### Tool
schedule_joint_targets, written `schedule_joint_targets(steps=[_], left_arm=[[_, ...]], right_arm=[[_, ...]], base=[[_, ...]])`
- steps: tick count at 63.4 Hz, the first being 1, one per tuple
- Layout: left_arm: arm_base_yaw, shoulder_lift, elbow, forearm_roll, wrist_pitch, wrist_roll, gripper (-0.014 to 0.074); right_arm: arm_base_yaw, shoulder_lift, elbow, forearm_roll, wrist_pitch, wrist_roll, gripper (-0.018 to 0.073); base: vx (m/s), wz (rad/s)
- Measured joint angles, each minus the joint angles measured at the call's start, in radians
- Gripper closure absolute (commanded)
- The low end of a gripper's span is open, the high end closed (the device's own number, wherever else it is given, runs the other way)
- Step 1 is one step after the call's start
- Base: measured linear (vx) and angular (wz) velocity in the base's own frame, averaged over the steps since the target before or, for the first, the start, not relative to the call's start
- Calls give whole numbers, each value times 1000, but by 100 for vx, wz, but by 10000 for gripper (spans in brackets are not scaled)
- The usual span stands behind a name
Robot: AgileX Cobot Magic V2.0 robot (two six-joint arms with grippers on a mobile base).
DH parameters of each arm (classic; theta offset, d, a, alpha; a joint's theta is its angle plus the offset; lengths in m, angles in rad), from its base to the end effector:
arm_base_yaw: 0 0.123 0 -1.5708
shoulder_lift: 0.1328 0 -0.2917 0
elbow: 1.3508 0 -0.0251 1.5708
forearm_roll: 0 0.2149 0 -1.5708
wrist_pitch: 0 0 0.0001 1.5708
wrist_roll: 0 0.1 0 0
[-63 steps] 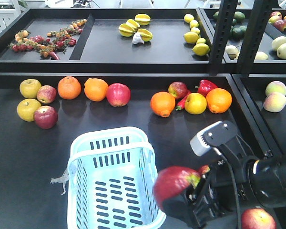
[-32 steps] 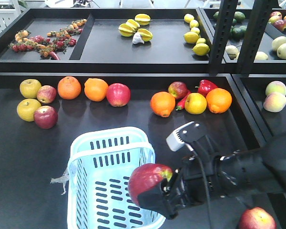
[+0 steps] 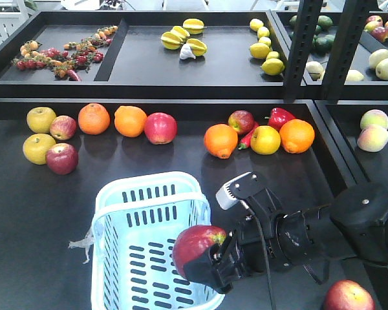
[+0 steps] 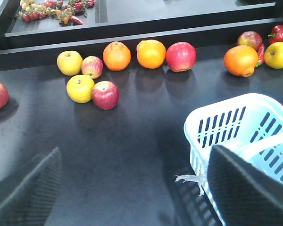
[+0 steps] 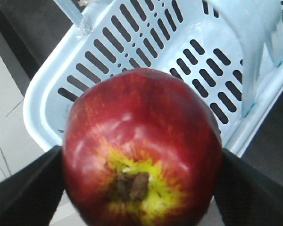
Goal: Pick three apples into basket with both arms
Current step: 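Carry the red apple over the basket with the right gripper, then open the right gripper to drop the apple into the basket, then move the right gripper to a second red apple and grasp it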
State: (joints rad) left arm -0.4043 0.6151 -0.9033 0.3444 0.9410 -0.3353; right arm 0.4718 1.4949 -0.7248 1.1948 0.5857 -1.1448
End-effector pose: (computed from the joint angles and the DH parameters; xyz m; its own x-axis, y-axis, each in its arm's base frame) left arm 0.0655 0.0017 0.3743 -0.4868 0.0756 -0.8702 0.1020 0.9944 0.0294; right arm 0.2001 0.1599 0.2298 -0.6986 -0.3723 -0.6110 -0.6782 0.6167 0.3997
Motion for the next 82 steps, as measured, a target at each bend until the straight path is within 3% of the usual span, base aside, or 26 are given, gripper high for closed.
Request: schedule_joint_targets(steps=[9,31,42,55,70,76,82], left_arm=[[0,0,0,0,0,0,7],[0,0,0,0,0,0,7],[0,0,0,0,0,0,7],[0,0,0,0,0,0,7],[0,0,0,0,0,0,7],[0,0,0,0,0,0,7],[0,0,0,0,0,0,7]], right_arm=[[0,0,0,4,-4,-1,-86],[0,-2,0,11,4,-3,-71],[0,-58,0,-37,32,25,-44],[-20,-153,0,-257,1,170,21],[-185,-161,0,-620,-2,499,23],[-234,-126,0,-723,-15,571,21],[-248,-77,0,-768,-48,599,10]], base=[[0,0],[0,0],[0,0],[0,0],[0,0],[0,0],[0,0]])
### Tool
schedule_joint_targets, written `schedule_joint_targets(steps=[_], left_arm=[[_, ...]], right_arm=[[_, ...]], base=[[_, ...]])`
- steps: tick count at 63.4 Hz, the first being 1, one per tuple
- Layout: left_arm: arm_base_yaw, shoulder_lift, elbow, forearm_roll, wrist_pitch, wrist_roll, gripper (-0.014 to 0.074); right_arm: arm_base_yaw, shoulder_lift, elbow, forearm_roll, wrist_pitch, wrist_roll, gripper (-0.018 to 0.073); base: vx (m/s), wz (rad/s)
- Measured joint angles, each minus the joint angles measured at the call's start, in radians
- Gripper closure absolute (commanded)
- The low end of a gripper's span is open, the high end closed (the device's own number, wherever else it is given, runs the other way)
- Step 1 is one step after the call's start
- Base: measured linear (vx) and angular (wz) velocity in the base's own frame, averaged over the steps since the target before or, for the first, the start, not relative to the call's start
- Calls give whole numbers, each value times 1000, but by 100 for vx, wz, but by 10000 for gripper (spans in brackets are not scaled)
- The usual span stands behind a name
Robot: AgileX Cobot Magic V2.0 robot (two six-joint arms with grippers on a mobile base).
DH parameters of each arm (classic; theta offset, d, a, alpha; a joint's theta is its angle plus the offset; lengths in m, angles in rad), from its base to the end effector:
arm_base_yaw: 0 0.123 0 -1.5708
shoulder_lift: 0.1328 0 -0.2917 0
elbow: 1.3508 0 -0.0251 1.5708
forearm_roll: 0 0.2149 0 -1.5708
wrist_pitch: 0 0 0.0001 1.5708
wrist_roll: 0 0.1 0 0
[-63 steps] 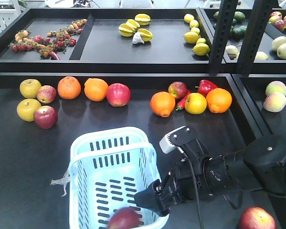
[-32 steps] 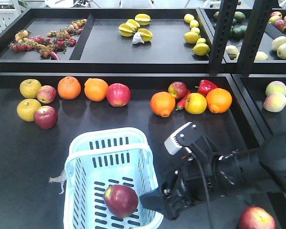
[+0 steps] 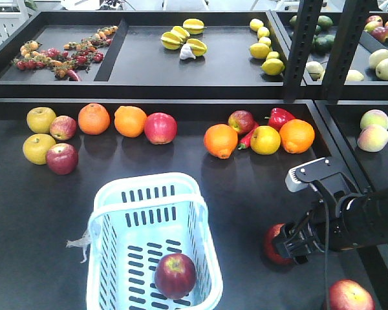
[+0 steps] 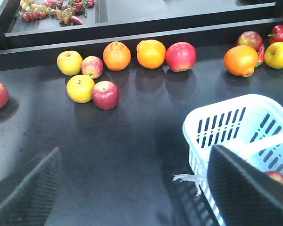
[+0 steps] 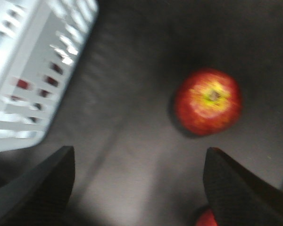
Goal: Pick three apples into basket with both arms
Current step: 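Move the right gripper to a second red apple and grasp it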
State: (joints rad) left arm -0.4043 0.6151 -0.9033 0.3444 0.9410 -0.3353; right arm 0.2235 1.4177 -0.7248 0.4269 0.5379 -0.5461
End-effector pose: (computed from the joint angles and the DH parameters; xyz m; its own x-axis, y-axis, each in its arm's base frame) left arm 0.0655 0.0017 0.3743 -0.4868 0.0756 -0.8702 0.1020 0.9944 0.0294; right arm 0.2186 0.0715 0.2257 -0.8038 -0.3559 -0.4767 -0.4556 0.8835 0.1086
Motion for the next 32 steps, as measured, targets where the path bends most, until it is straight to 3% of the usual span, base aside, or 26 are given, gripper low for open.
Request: schedule_joint_targets(steps=[18,32], left_arm=[[0,0,0,0,0,0,7],[0,0,0,0,0,0,7]], right_arm=[[-2,190,-2,-54,-262,4,-45],[-2,302,-2,-54,-361,-8,-48]], base=[[0,0],[0,0]])
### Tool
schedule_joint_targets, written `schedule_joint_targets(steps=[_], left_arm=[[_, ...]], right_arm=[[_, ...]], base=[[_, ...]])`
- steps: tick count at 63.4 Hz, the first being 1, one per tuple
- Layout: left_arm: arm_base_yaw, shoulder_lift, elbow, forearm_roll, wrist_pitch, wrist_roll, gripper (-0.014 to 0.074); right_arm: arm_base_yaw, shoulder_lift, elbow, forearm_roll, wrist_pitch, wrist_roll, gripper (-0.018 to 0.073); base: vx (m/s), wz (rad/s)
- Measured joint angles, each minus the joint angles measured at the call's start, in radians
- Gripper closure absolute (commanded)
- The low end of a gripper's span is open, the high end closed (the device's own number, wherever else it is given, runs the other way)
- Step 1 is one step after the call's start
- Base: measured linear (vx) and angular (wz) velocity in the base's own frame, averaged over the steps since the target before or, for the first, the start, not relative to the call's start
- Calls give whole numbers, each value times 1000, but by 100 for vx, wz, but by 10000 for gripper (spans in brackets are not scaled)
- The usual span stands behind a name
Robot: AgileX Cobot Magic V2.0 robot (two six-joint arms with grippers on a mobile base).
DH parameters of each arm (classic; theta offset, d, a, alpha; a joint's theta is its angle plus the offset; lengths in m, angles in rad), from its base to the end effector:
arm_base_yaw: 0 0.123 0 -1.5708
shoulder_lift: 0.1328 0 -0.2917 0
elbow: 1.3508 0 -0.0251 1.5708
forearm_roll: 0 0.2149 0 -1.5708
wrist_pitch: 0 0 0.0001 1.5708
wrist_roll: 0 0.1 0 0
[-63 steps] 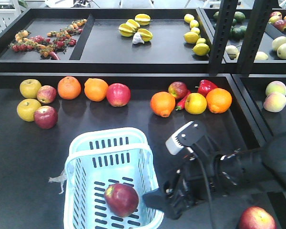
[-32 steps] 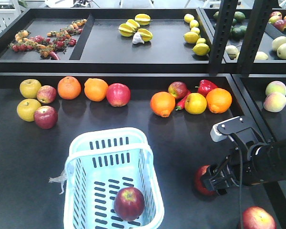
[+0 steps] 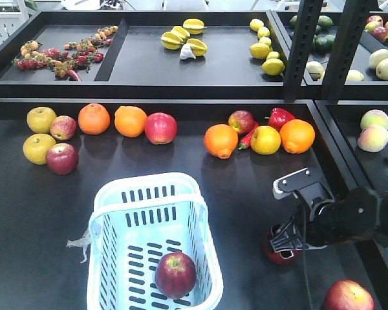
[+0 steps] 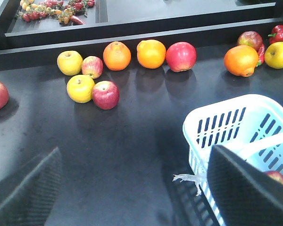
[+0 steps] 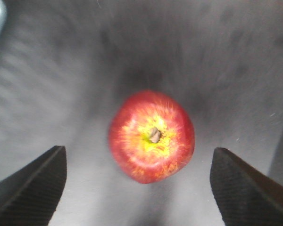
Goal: Pick three apples into basket with both arms
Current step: 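Move the right gripper to a second red apple and grasp it, then carry the second red apple over the basket with the right gripper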
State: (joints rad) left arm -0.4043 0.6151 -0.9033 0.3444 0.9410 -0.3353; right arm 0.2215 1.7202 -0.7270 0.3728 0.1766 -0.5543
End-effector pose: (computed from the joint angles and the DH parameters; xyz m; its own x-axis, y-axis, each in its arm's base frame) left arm 0.0655 0.0017 0.3743 -0.4868 0.0756 -0.8702 0.1020 0.9944 0.0294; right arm 0.2730 0.0681 0.1619 -0.7949 -0.3690 -0.4816 -0.4038 0.9142 -0.0339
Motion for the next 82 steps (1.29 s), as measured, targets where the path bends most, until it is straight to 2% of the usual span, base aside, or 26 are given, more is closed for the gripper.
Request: schedule_joint_targets(steps=[28,44,50,68,82], left_arm=[[0,0,0,0,0,0,7],[0,0,0,0,0,0,7],[0,0,0,0,0,0,7],[0,0,0,0,0,0,7],[0,0,0,0,0,0,7]], right_arm=[[0,174,-3,3,-135,1,-17],[0,193,-5,6,-142,29,199],[0,193,-5,6,-142,43,253],[0,151,-4,6,-107,75,229],[0,-50,42,6,-58,98,211]], base=[[0,0],[0,0],[0,0],[0,0],[0,0]])
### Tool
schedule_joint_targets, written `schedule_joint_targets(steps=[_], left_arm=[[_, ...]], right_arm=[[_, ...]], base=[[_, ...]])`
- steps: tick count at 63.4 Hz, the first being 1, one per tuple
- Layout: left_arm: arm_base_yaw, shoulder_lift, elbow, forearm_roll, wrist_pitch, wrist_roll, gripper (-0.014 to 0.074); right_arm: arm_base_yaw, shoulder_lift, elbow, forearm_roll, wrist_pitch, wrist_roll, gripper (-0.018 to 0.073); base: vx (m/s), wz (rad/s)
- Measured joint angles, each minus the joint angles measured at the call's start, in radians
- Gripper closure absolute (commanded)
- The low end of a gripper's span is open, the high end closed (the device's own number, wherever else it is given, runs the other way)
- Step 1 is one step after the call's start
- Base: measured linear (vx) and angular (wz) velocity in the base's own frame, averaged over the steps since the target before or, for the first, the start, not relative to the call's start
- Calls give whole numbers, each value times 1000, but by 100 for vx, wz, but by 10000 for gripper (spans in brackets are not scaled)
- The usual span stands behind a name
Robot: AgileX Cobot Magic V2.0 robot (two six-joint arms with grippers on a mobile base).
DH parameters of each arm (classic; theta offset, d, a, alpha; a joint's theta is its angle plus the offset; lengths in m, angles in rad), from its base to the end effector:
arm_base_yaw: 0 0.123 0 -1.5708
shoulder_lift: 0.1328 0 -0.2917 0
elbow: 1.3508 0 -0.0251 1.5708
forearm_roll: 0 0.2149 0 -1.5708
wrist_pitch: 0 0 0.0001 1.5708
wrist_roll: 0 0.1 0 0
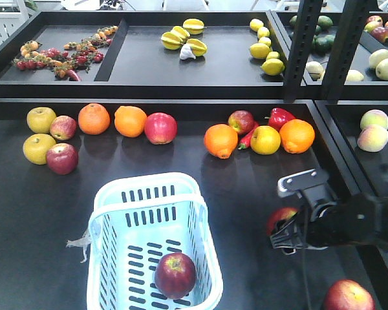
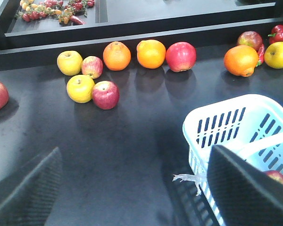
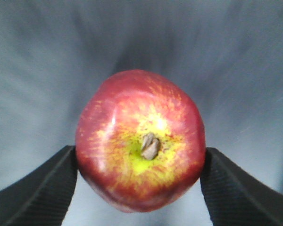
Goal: Pick three apples into basket with both arms
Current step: 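Carry the second red apple over the basket with the right gripper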
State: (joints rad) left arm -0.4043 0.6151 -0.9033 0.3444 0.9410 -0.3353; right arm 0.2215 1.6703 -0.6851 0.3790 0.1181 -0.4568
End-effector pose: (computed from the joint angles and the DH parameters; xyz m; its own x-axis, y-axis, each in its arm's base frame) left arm 0.0655 0.0017 0.3743 -0.4868 0.0756 -0.8702 0.1020 0.9944 0.0294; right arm 0.2663 0.0645 0.1699 -0.8029 -0.2629 -0.5350 -0.3075 0.9515 -0.0060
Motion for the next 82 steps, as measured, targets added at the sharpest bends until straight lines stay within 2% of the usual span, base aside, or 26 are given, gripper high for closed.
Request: schedule_joint_targets(steps=[11,26,38,46,57,67,82], left_arm=[[0,0,0,0,0,0,7],[0,0,0,0,0,0,7],[0,0,0,0,0,0,7],[0,0,0,0,0,0,7],[0,0,0,0,0,0,7],[0,0,0,0,0,0,7],[0,0,0,0,0,0,7]], right_arm=[[36,-210,67,0,47,31,211],[214,-417,100,0,168,38,211],[352,-454,101,-2,203,76,211],[467,-454,101,19,157,87,211],[614,-438,101,67,-21,85,209],[642,-346,89,77,-126,83,174],[648,-178,-26,79,-118,79,-32]], base=[[0,0],[0,0],[0,0],[0,0],[0,0],[0,0],[0,0]])
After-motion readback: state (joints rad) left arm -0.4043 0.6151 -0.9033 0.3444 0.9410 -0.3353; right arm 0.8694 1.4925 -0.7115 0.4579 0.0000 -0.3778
